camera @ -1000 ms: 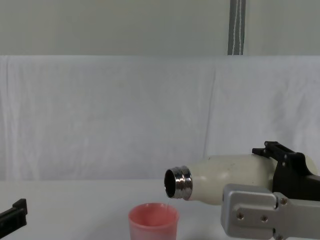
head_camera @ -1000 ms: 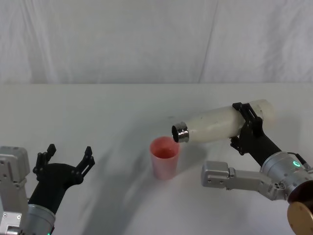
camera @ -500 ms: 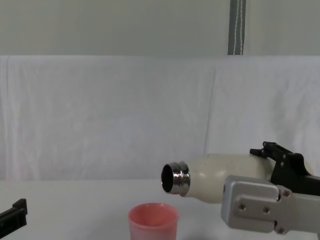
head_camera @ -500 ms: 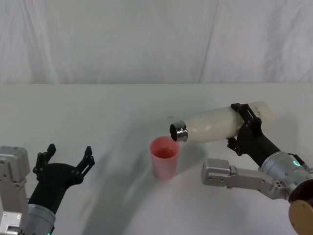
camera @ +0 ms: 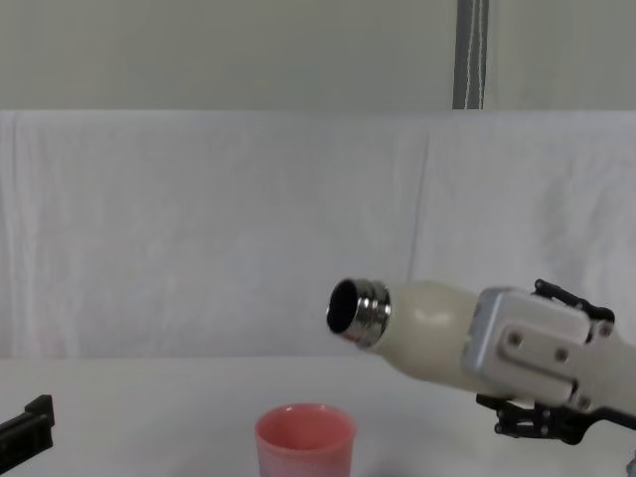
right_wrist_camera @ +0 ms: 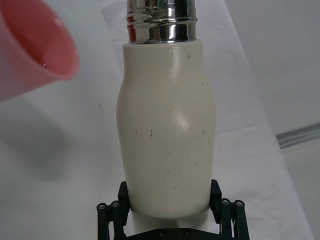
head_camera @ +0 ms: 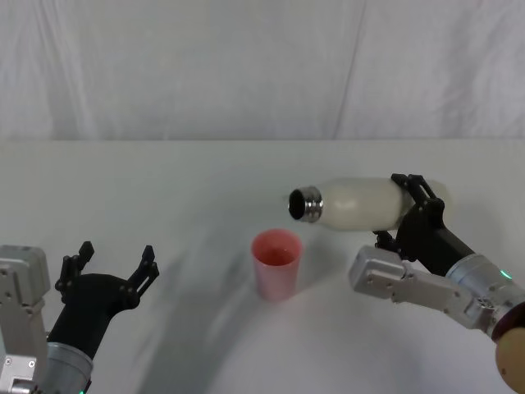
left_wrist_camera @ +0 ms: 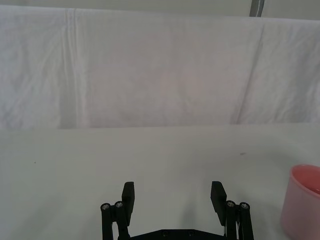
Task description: Grasp the thermos with one hand and pour water into the cup lid.
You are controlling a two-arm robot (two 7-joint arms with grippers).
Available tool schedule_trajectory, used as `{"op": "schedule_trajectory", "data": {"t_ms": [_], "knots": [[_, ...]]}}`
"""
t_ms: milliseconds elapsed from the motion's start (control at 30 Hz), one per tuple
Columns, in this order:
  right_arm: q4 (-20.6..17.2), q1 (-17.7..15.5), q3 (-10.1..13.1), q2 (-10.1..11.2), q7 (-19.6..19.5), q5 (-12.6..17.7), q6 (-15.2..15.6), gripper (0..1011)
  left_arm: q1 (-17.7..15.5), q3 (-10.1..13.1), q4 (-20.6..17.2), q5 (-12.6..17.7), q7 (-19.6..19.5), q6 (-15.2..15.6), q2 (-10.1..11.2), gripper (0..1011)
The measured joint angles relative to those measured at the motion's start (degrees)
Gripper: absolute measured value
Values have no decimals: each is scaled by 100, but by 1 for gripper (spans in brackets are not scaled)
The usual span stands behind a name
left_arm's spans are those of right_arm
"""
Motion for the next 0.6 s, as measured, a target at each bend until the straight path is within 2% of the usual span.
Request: {"op": "schedule_trajectory", "data": {"t_ms": [300, 500, 600], "knots": [[-13, -138, 332, -155, 66, 722, -169, 957, 0, 0, 0, 0, 0, 0, 0, 1001], [-14, -250, 615, -300, 175, 1416, -370, 957, 0, 0, 0, 0, 0, 0, 0, 1001], [-14, -285, 705, -353, 222, 1668, -430, 957, 0, 0, 0, 0, 0, 0, 0, 1001]]}}
